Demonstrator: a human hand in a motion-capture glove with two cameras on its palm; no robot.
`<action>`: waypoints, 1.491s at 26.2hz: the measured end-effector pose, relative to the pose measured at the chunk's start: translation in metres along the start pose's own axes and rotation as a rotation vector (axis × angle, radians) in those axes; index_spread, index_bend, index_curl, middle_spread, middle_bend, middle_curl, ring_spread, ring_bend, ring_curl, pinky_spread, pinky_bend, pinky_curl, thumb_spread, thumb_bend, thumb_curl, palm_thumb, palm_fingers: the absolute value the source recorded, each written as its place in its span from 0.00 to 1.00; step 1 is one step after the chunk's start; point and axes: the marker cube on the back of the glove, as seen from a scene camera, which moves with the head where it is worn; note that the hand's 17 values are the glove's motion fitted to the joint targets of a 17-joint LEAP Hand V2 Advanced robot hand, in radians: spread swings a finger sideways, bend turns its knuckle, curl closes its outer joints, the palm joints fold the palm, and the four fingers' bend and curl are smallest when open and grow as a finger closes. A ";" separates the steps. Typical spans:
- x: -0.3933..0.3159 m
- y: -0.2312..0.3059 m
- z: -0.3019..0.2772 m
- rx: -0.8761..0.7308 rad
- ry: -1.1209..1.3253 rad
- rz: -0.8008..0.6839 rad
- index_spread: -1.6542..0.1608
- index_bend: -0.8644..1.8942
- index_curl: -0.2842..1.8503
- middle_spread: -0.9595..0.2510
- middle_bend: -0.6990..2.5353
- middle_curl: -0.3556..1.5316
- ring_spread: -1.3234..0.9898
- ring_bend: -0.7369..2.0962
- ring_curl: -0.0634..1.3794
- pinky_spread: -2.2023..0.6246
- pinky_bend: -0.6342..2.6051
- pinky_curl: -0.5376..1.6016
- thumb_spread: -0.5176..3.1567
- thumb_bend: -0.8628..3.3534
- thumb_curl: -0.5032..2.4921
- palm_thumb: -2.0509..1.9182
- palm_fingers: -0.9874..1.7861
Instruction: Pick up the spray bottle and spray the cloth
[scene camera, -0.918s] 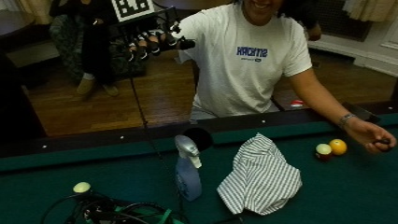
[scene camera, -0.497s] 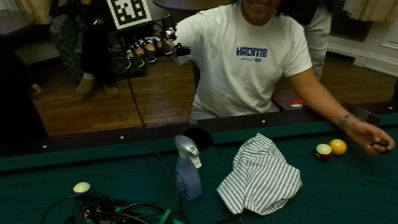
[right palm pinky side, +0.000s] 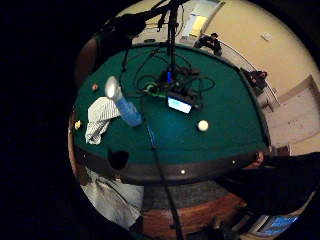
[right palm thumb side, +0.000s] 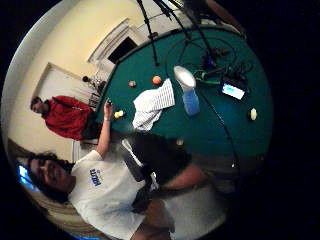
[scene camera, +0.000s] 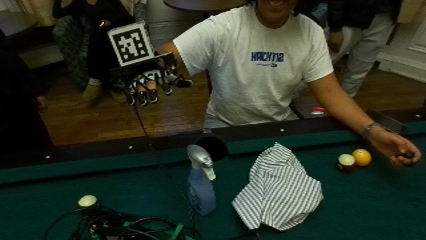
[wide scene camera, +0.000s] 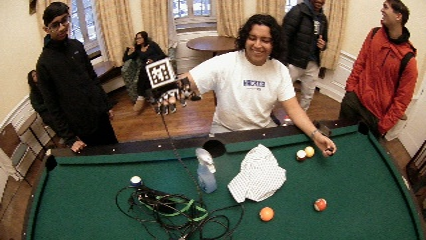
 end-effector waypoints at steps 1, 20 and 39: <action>0.005 0.005 0.008 -0.005 -0.007 0.005 0.67 0.37 0.23 0.74 0.28 0.31 0.55 0.37 0.19 0.85 0.32 0.37 0.40 0.20 0.24 0.58 0.51; 0.053 0.075 0.115 -0.085 -0.611 0.147 0.67 0.36 0.24 0.72 0.28 0.34 0.54 0.39 0.23 0.85 0.32 0.40 0.42 0.21 0.26 0.63 0.52; 0.042 0.039 0.190 0.015 -0.876 0.291 0.69 0.37 0.24 0.67 0.28 0.36 0.51 0.43 0.26 0.82 0.35 0.41 0.41 0.21 0.29 0.71 0.63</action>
